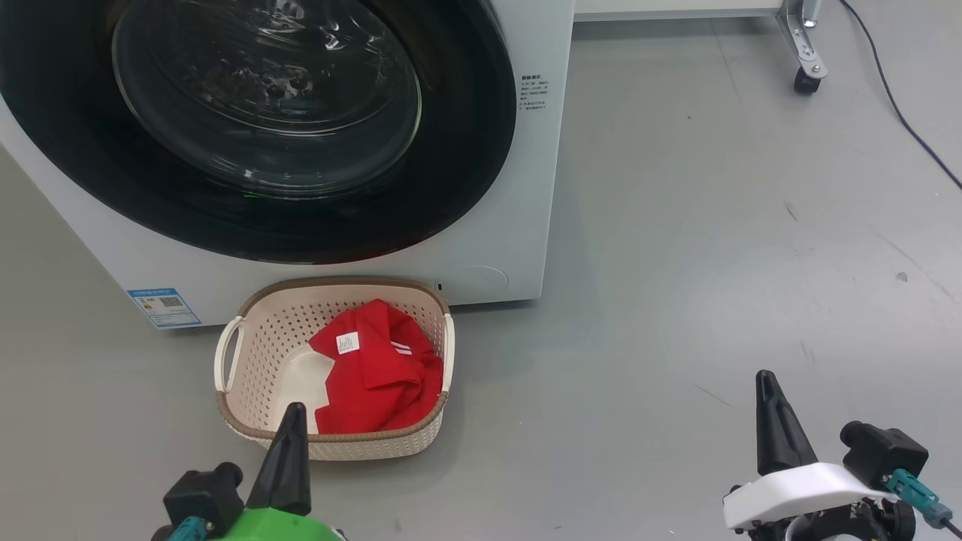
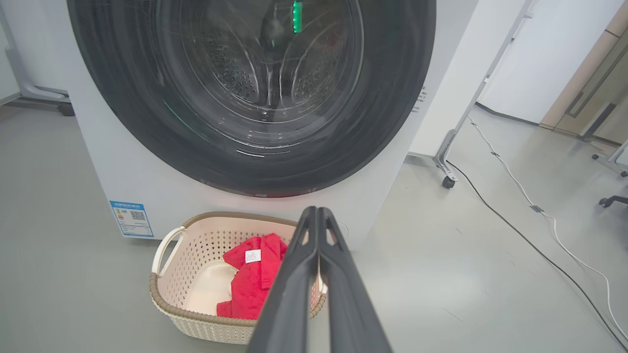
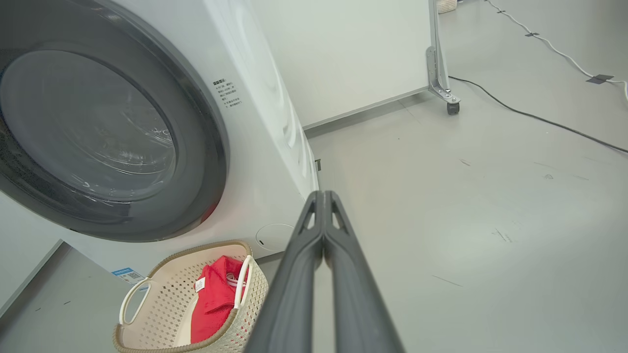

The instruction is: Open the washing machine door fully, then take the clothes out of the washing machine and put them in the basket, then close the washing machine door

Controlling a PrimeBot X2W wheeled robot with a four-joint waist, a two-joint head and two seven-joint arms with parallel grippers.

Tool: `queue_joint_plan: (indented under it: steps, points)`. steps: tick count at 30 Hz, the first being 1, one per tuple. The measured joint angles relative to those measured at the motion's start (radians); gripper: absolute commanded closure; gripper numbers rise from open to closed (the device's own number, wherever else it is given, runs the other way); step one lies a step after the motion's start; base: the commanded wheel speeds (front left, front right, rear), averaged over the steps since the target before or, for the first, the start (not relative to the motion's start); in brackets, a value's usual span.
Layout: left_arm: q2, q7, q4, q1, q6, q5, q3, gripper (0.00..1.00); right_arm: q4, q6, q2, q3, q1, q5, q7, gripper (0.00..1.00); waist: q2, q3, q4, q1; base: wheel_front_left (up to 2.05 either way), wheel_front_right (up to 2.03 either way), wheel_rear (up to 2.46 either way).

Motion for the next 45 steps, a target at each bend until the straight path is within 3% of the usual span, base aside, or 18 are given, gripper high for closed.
queue_joint_plan:
  steps: [45]
  points:
    - [0.03, 0.136, 0.043, -0.031, -0.072, -0.609, 0.137, 1.0, 0.044, 0.035, -0.014, -0.111, -0.058, 0.593, 0.146, 1.0, 0.0, -0.032, -0.02, 0.0, 0.0, 0.0, 0.0]
